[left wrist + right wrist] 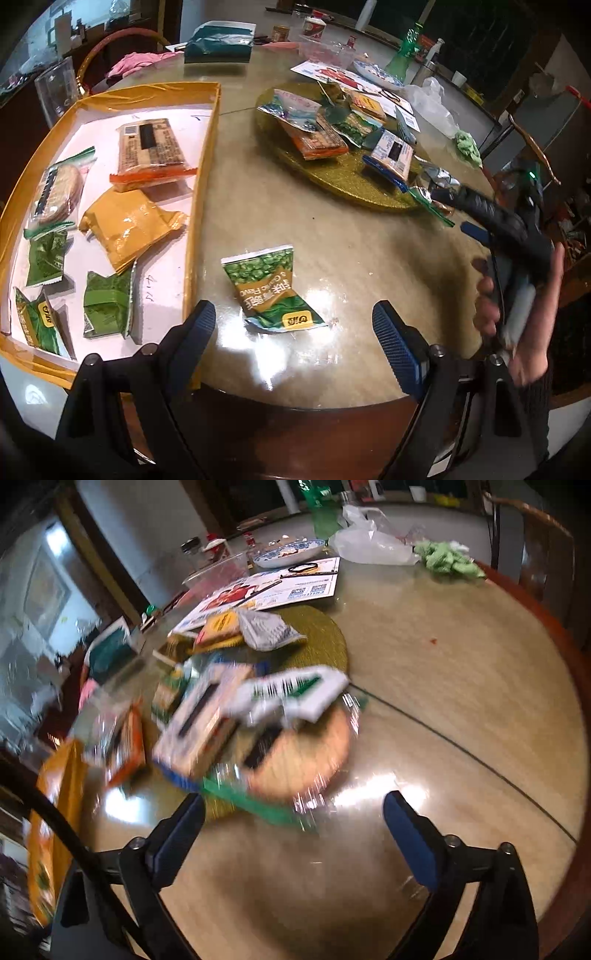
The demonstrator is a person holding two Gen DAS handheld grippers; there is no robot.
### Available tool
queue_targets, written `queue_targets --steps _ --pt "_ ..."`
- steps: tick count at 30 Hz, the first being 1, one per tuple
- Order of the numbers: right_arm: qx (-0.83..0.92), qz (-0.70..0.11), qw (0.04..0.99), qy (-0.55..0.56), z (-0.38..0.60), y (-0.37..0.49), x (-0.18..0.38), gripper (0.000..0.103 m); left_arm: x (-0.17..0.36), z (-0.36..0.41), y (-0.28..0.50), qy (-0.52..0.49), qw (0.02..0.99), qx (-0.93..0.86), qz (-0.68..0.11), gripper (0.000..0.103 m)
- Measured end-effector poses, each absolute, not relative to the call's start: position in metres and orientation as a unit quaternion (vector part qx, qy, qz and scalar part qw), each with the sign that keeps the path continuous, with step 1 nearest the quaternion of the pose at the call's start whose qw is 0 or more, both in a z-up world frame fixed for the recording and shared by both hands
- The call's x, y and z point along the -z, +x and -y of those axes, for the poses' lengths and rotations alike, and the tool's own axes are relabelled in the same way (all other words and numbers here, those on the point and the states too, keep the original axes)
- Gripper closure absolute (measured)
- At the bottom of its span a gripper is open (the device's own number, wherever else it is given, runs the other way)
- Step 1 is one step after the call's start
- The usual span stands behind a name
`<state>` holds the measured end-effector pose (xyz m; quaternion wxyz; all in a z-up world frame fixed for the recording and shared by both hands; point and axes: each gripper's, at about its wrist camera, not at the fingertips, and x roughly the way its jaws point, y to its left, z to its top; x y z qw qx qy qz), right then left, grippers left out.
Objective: Organize snacks
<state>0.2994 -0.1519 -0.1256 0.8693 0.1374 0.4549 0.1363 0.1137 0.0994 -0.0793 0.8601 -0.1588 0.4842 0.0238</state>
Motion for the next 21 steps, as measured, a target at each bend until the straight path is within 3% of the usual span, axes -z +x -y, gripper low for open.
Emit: queue_targets --steps 4,7,13,16,18,21 --pt "-0.098 -0.457 0.875 0.126 0.139 0.327 0.124 0.003 0.078 -0.102 0.109 -0.161 0.862 -0.02 -0.481 0.016" --pt "-0.057 -0.46 0.885 0.049 0.119 0.332 0.128 0.003 0.077 -0.101 0.106 -0.157 0.863 -0.02 -0.479 0.016" --pt "-0.072 -0.453 0.889 0.002 0.108 0.297 0.129 0.005 0.074 -0.094 0.105 -0.142 0.866 -0.028 -0.478 0.016" --pt "-0.099 -0.437 0.894 -0.011 0.117 0.259 0.126 0.02 0.073 -0.086 0.108 -0.135 0.866 -0.024 -0.481 0.016" --pt "-0.107 -0.429 0.897 -0.013 0.126 0.24 0.126 0.038 0.073 -0.078 0.111 -0.125 0.866 -0.023 -0.483 0.016" --pt "-0.121 -0.419 0.9 -0.016 0.146 0.211 0.128 0.042 0.072 -0.064 0.119 -0.102 0.866 -0.013 -0.489 0.016"
